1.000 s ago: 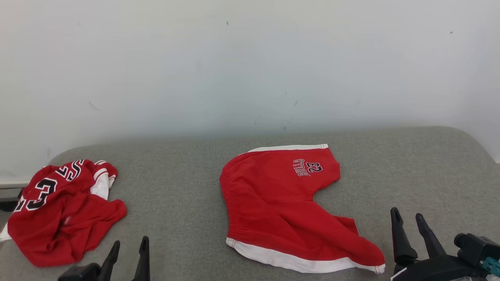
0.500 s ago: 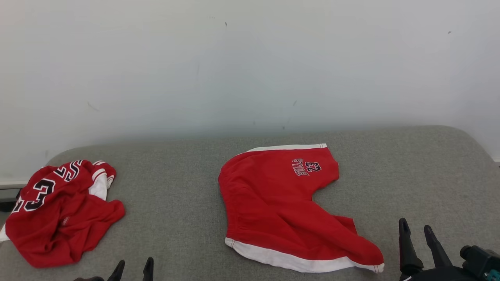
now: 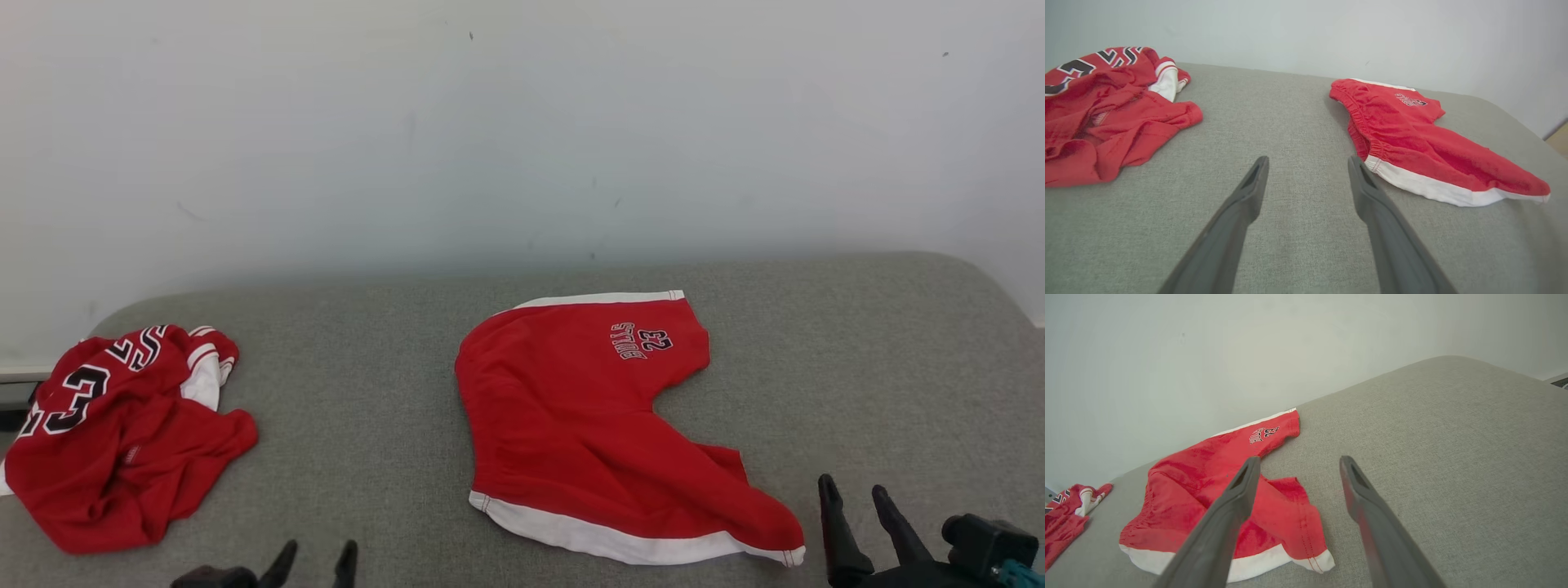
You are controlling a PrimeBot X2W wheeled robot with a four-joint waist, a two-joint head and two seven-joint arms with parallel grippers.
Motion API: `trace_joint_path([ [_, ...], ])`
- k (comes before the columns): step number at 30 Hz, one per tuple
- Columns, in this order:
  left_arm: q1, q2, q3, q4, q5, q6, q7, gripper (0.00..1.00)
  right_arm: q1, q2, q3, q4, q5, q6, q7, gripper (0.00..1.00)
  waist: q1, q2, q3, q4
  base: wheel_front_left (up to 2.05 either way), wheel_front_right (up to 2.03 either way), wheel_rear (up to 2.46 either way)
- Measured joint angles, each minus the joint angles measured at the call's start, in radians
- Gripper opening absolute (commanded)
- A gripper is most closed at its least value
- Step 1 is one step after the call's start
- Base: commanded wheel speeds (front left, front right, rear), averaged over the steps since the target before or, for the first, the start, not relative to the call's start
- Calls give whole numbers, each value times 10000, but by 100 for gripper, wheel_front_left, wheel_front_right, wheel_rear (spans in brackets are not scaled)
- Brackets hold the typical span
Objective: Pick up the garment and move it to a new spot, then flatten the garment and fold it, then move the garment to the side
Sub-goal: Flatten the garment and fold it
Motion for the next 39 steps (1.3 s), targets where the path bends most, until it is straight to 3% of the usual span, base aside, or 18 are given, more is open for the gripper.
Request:
trace_joint_path([
  [7, -1229, 499, -1141, 412, 368, -1154, 895, 100, -26, -938, 849, -29, -506, 186, 1381, 100, 0, 0, 352, 18, 0, 0, 0],
  [13, -2418, 359, -1651, 1356, 525, -1837, 1448, 100, -594, -1246, 1365, 12, -769, 299, 2368, 100, 2, 0, 862, -28, 0, 0, 0],
  [25, -3981, -276, -2033, 3081, 516, -2117, 1818, 100, -1417, -1143, 1733, 500, -775, 366, 3492, 100, 3, 1, 1959, -299, 0, 0, 0],
  [39, -5364, -652, -2734, 4541, 518, -2366, 1549, 100, -1914, -899, 1965, 947, -775, 366, 3896, 100, 2, 2, 2843, -660, 0, 0, 0],
])
